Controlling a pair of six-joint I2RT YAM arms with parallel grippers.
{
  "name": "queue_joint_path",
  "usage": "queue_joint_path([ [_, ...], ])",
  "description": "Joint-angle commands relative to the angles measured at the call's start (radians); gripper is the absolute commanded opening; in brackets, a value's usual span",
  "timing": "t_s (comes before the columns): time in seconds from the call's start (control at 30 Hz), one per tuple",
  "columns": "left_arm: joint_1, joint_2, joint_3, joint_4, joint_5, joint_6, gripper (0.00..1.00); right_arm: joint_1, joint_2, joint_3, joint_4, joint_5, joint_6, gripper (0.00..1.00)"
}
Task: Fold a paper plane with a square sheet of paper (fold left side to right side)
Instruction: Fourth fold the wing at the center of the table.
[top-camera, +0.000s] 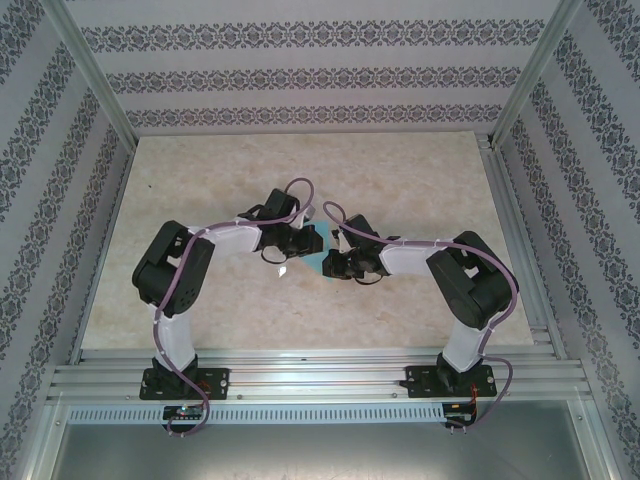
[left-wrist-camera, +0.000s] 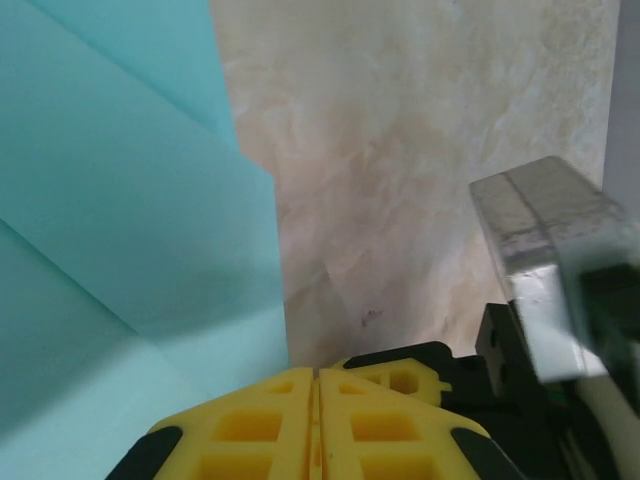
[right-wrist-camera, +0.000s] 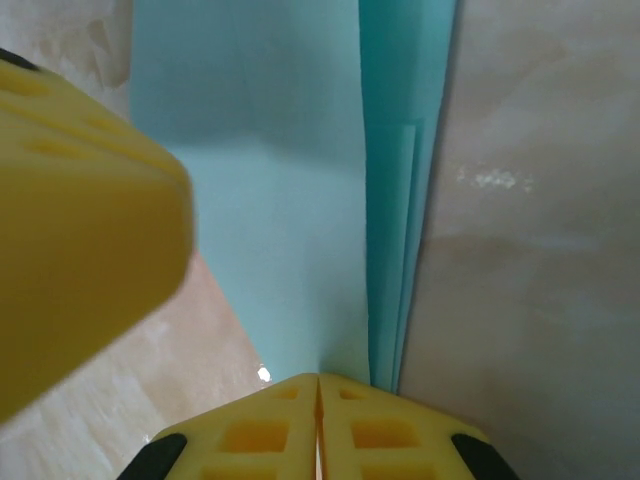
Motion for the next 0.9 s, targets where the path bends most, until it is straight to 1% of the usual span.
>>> queue_joint_path([
  [0.0,-0.015,0.028,-0.020,0.132,-0.014,-0.072,0.09,0.018,0.056,-0.030,-0.181,0.064,-0.019,0.09],
  [0.13,-0.028,0.062,-0.020,0.146,-0.037,-0.083,0.09,0.022,0.060,-0.022,-0.199,0.073,-0.025,0.09],
  [0.4,-0.029,0.097,-0.022,0.131,-0.130,-0.067,0.09,0.034,0.069,0.002,-0.255,0.094,-0.035,0.09],
  [0.7,-0.029,0.126,0.004,0.076,-0.242,0.014,0.09,0.046,0.086,0.001,-0.288,0.103,-0.033,0.10],
  [0.87,-0.025,0.138,0.050,0.036,-0.273,0.057,0.10,0.057,0.100,-0.002,-0.301,0.106,-0.034,0.10],
])
